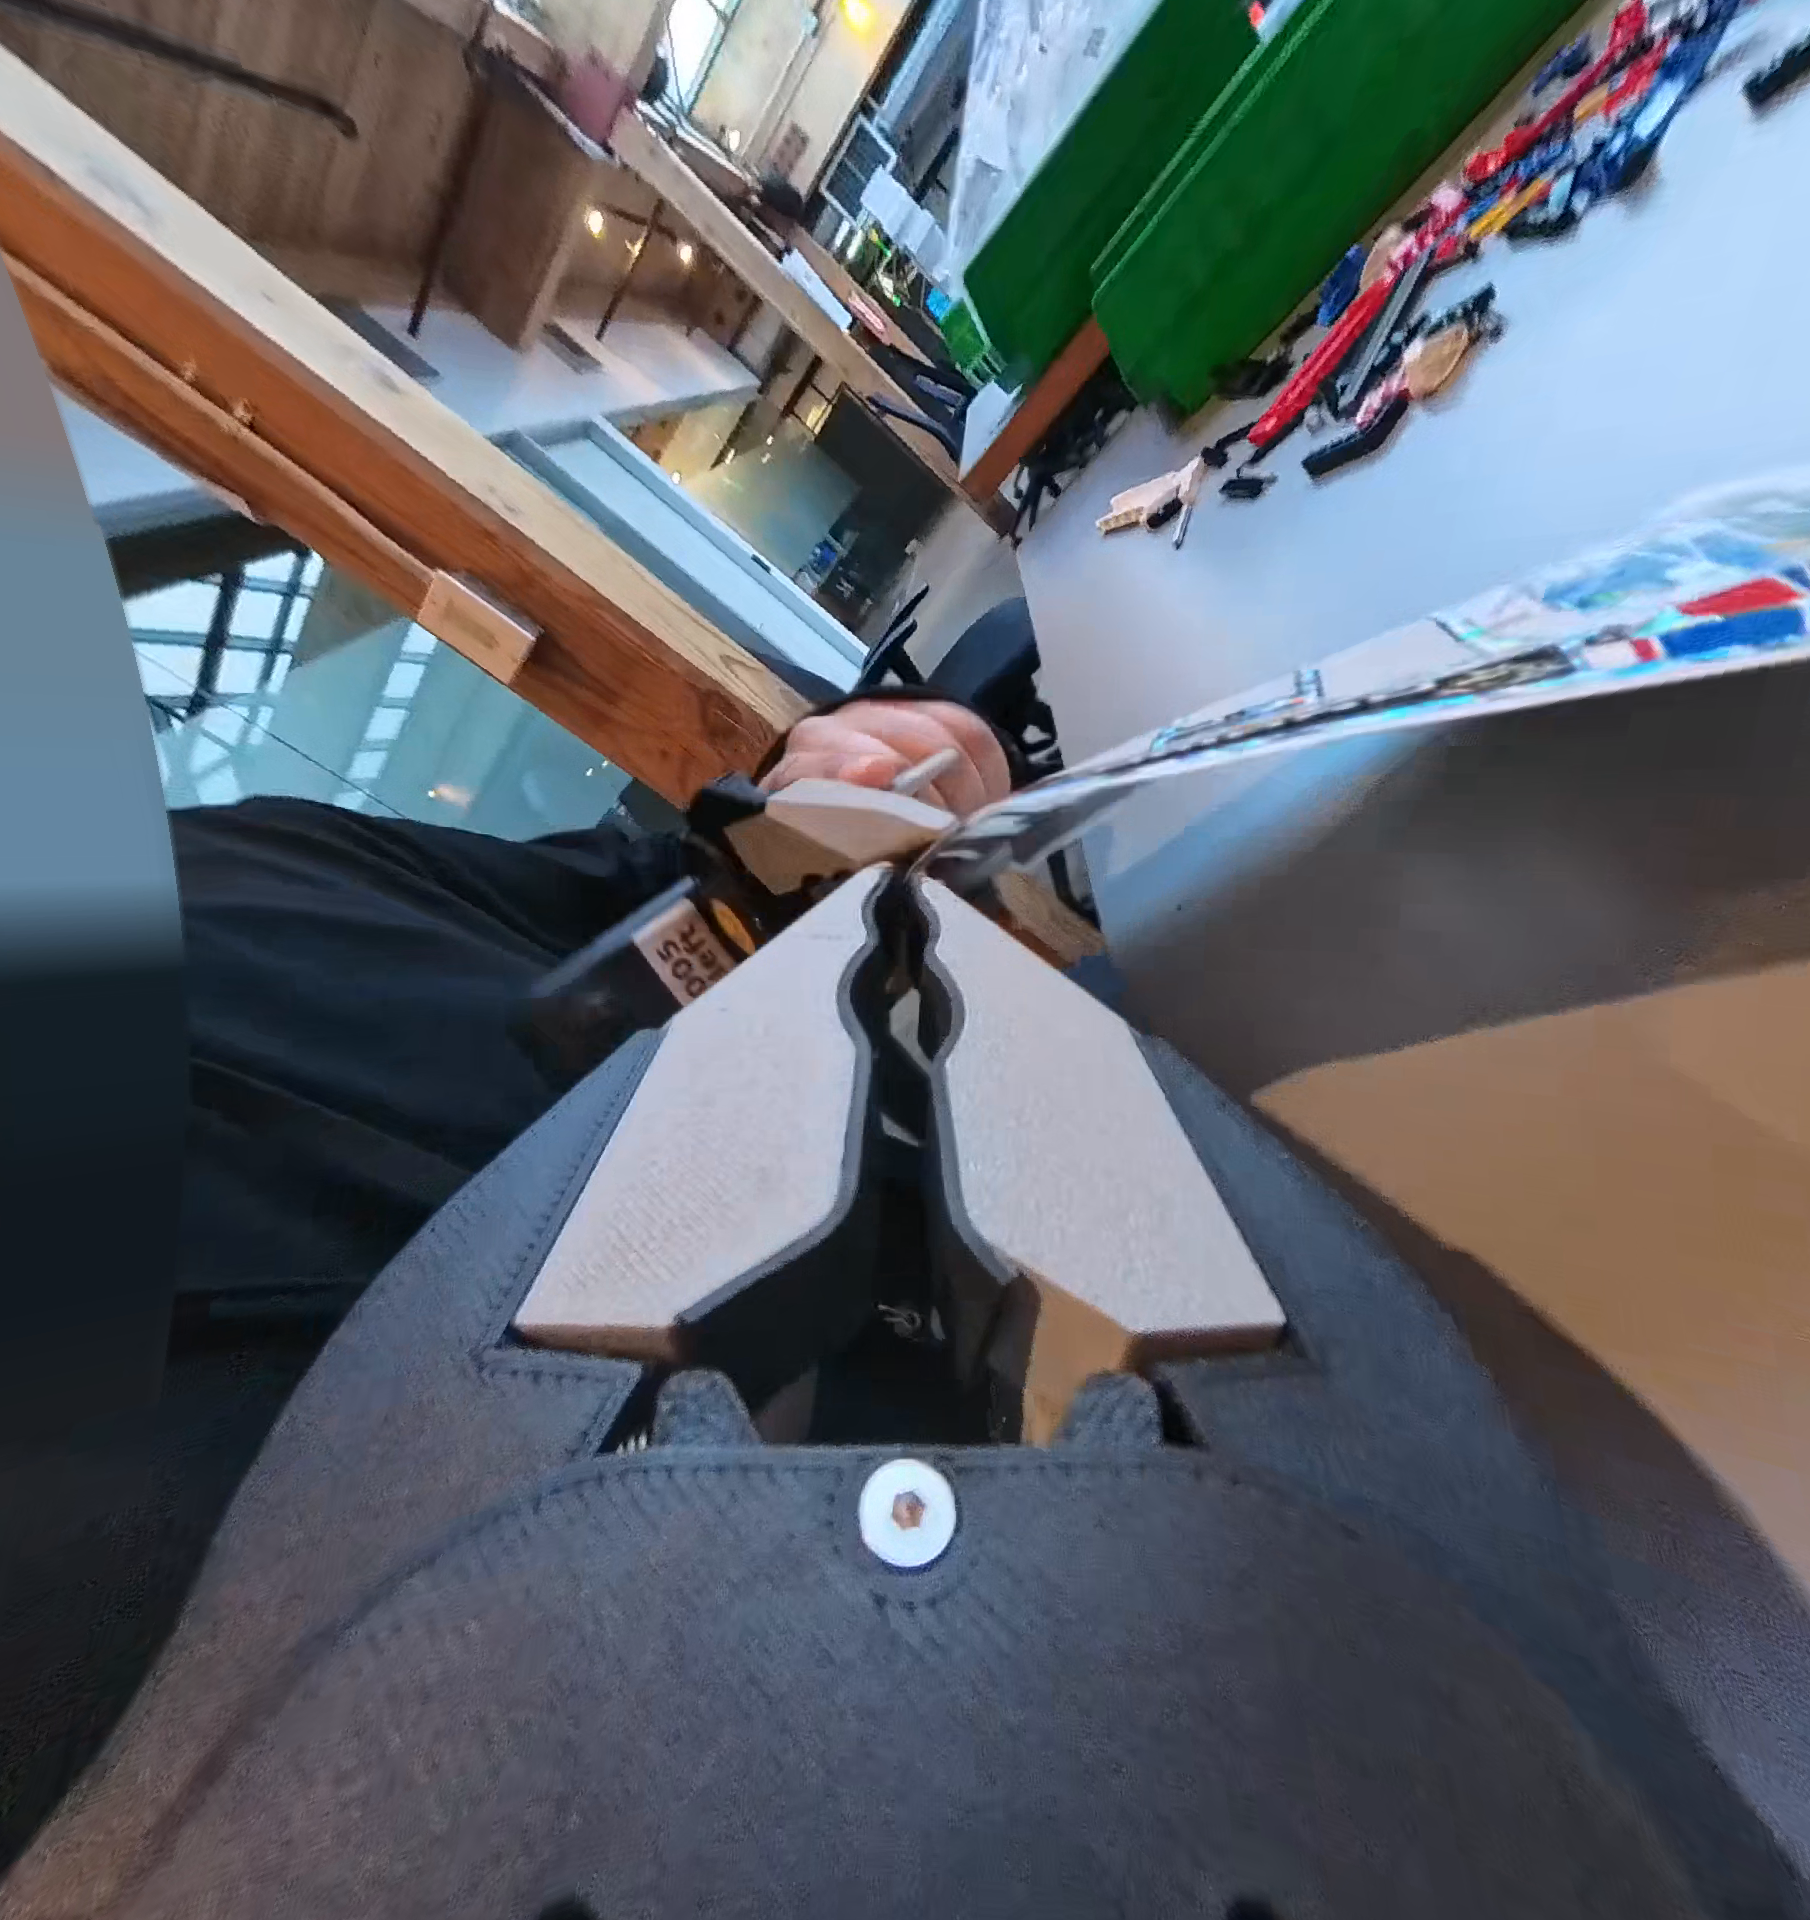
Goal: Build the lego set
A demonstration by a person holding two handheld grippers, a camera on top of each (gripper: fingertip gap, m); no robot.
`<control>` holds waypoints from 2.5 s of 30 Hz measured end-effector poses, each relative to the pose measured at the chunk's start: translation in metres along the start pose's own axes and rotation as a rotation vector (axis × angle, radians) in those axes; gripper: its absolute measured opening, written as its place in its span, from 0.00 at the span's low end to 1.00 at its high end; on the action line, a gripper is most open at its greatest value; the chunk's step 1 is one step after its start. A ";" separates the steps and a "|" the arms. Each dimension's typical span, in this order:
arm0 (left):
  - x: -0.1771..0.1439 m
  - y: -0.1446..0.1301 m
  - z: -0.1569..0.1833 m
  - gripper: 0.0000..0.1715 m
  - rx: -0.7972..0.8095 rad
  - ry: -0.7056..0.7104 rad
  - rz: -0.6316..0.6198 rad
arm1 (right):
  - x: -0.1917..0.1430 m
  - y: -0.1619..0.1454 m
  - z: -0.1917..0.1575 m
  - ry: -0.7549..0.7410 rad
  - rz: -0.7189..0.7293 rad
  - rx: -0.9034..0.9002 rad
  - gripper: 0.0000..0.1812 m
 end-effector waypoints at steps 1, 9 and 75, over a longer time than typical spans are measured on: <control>-0.001 -0.002 -0.001 0.09 -0.104 -0.063 -0.010 | -0.001 0.002 -0.001 -0.002 0.014 -0.023 0.00; -0.020 0.003 -0.041 0.38 -0.882 -0.546 0.168 | -0.007 0.000 -0.002 -0.019 0.009 -0.182 0.00; 0.046 0.029 -0.016 0.02 0.020 -0.054 -0.018 | -0.026 -0.004 -0.031 -0.569 -0.055 -0.760 0.09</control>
Point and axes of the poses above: each gripper's, where its closed fingertips meet, x out along the fingers, y out of its top, z = x × y across the jaws, the point moved 8 cm from there along -x, back along the fingers, and after that the axes turned 9 degrees about -y, right-handed, at the moved point
